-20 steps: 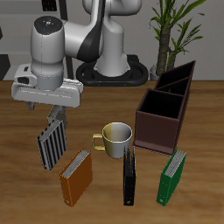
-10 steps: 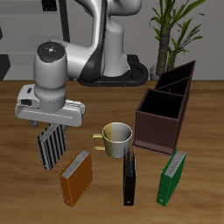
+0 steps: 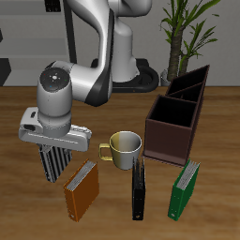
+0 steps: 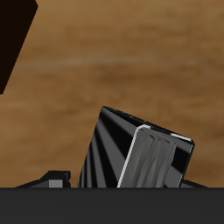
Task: Place the striped book into the left desk caddy's left compartment
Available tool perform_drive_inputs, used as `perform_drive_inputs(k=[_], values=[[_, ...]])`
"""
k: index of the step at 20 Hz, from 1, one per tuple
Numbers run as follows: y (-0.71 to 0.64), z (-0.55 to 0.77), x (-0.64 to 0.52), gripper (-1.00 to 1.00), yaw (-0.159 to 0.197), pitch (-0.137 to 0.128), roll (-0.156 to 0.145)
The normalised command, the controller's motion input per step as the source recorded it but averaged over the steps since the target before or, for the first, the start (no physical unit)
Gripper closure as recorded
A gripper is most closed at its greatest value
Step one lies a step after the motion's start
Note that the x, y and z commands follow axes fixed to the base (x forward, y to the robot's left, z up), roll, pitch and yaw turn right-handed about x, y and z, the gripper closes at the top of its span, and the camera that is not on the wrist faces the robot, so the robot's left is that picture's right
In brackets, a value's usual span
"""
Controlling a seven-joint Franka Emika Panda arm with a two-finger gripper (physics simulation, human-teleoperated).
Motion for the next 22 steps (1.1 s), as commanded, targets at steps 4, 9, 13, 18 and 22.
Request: perform_drive_inputs(k=[4,9,13,18,22], values=[[0.17,0.15,0.03,1.0,-0.013,-0.051,-0.009],[0.23,0.57,0.02,1.0,-0.059,-0.14,-0.031],[0.2,0.69,-0.13,1.0,-0.058,-0.096,-0.043],[0.11,0.54,-0.23,1.0,-0.043,-0.05,-0.033],[0.37,0.61,-0.45,1.0,-0.009,0.074,-0.057]])
